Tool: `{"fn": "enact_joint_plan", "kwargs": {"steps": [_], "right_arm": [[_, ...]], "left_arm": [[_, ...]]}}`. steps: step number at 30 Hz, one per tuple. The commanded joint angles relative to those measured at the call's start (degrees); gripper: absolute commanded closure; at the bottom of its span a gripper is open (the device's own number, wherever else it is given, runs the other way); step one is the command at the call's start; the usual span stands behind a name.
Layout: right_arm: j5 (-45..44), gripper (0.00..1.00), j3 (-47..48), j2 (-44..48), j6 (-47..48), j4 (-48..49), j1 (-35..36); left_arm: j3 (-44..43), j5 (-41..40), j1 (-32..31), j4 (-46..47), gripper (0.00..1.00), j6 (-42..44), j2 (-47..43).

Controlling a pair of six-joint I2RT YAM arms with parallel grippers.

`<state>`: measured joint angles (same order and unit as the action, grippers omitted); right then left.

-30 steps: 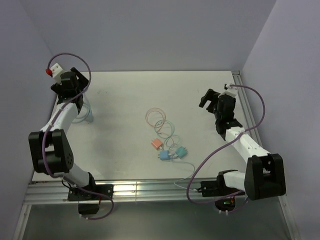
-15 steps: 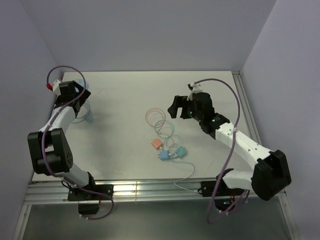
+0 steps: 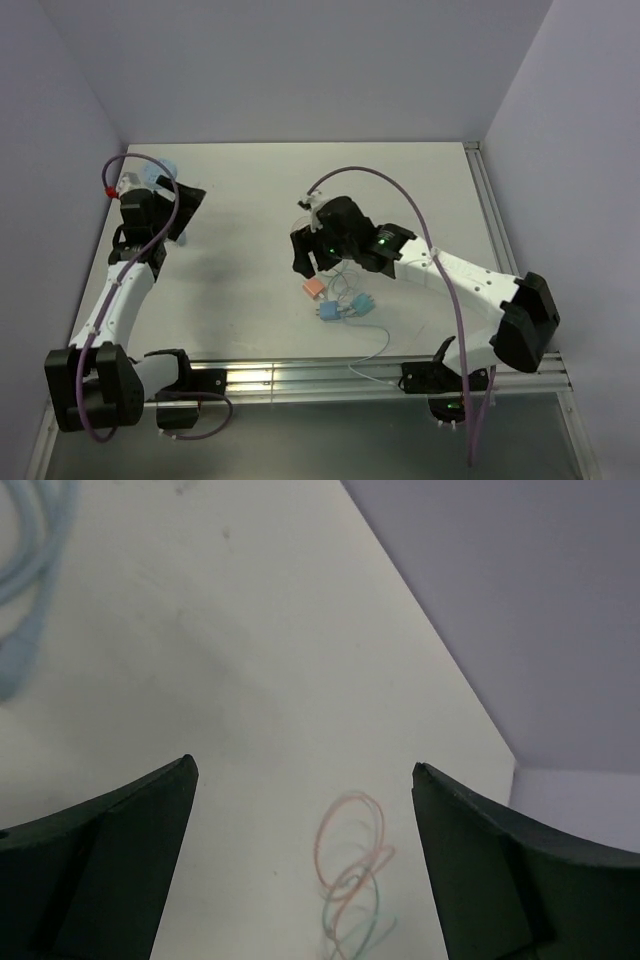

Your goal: Insert the plug

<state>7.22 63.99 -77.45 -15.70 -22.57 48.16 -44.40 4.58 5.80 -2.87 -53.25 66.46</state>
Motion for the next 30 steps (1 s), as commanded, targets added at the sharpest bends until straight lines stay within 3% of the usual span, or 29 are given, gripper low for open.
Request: {"fn": "enact_joint_plan", "kwargs": {"steps": [1, 4, 7, 14, 30], "right_arm": [[-1.25, 0.25, 3.60, -4.62, 1.82, -6.26, 1.76], [-1.42, 0.29, 4.30, -8.40, 1.82, -6.88, 2.81], [-0.90, 0.40, 3.60, -11.22, 1.73, -6.26, 2.99], [-4.14, 0.39, 3.16, -15.88, 1.20, -4.77, 3.61], [-10.04, 0.39, 3.08, -23.71, 0.85, -4.51, 4.04]], "left_arm": [[-1.04, 4.82, -5.09, -2.73, 0.06, 1.04, -3.43], [-0.60, 4.12, -10.27, -3.89, 0.06, 2.71, -7.73], [1.07, 5.87, -12.30, -3.72, 0.08, 4.64, -12.65], [-3.49, 4.21, -12.92, -11.89, 0.07, 12.64, -17.15], [-3.15, 7.37, -13.19, -12.24, 0.07, 13.18, -15.65]]}}
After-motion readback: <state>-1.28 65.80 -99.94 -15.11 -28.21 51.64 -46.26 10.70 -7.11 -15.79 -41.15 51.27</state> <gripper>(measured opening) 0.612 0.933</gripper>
